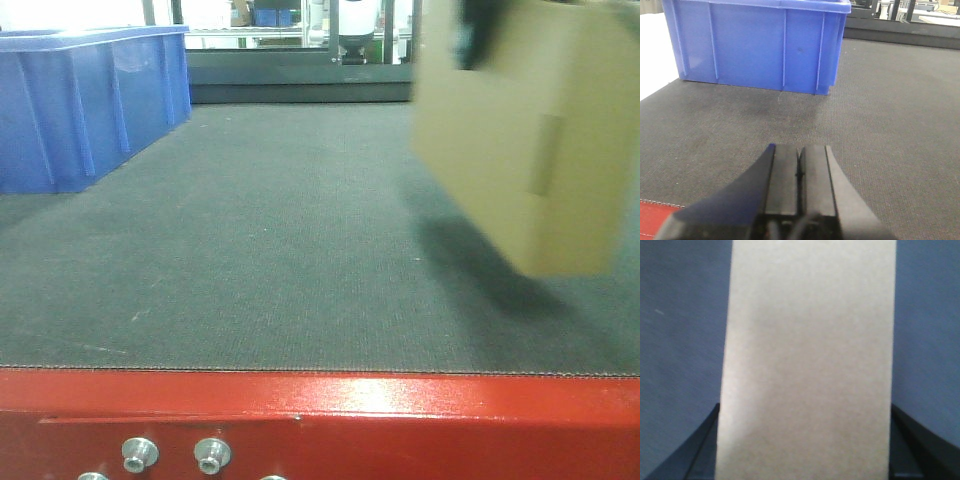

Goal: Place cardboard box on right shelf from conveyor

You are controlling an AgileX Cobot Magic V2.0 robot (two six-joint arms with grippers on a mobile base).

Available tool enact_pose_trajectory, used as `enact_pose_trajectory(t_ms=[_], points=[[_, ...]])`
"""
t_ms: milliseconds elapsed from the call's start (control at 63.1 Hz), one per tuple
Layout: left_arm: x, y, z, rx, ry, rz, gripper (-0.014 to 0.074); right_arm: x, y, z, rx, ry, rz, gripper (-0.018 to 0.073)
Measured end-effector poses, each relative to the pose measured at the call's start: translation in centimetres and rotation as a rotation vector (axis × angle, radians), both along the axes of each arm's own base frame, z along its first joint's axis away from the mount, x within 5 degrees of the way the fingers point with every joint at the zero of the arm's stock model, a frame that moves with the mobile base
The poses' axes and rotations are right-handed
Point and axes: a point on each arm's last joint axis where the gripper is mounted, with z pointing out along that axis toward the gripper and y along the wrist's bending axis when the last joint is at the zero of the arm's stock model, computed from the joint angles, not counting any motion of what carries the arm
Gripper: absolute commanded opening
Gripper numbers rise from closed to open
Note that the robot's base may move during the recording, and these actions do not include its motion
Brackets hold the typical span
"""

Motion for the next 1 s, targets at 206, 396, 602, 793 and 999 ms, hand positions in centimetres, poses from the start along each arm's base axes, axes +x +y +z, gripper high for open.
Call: enact_pose_trajectory(t_ms=[206, 396, 602, 793, 999], points=[[0.0, 0.0, 0.0, 0.0, 0.0, 0.0, -0.0119, -6.4, -4.8, -0.3, -0.003, -0.054, -0.074, 0.0235], [0.0, 0.0, 0.0, 0.0, 0.0, 0.0, -0.0119, -12.6, -6.6, 0.2, 0.024, -0.165, -0.083, 0.0235], [0.0, 0.0, 0.0, 0.0, 0.0, 0.0, -0.0119, -18.1, -7.9, 0.7, 0.07, -0.316, -0.083, 0.0235], [0.0, 0.0, 0.0, 0.0, 0.0, 0.0, -0.0119, -22.3, -8.9, 1.6, 0.114, -0.469, -0.085, 0.0235], [0.0, 0.0, 0.0, 0.0, 0.0, 0.0, -0.0119, -25.2, -9.6, 2.2, 0.149, -0.591, -0.085, 0.0235]])
